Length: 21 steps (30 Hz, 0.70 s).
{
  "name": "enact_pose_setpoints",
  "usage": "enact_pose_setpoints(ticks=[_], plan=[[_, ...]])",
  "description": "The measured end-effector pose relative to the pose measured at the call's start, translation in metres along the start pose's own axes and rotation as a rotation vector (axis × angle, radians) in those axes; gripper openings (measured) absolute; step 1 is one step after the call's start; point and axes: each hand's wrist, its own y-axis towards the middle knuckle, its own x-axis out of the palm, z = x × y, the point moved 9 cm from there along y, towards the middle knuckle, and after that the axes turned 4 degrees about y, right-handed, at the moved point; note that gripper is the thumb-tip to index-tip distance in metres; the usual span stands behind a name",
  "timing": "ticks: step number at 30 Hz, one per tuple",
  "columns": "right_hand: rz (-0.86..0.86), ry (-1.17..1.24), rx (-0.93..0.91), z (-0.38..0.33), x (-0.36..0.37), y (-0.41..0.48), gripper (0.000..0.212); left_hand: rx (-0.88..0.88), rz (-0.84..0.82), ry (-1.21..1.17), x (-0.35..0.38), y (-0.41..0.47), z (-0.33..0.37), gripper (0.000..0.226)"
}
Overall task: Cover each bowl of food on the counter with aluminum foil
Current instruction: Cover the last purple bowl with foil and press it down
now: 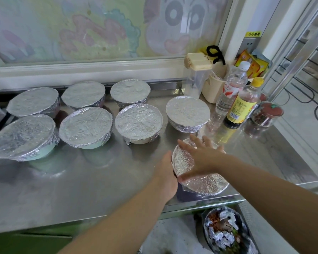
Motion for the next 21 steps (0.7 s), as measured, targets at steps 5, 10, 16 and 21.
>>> enact_pose_setpoints(ticks=[5, 10, 16, 21], plan=[[0.018, -0.009, 0.001, -0.001, 0.000, 0.001, 0.135, -0.042, 0.013, 0.032, 0.006, 0.003, 0.004, 0.054], [0.079, 0.015, 0.067, 0.003, 0.003, 0.001, 0.132, 0.037, -0.013, 0.115, 0.016, -0.013, 0.032, 0.055], [0.073, 0.150, 0.291, 0.011, 0.011, 0.003, 0.134, -0.015, -0.107, 0.059, 0.012, 0.036, 0.040, 0.067], [0.024, 0.163, 0.186, 0.015, 0.001, 0.000, 0.142, 0.122, -0.004, -0.045, -0.004, 0.047, 0.051, 0.046]])
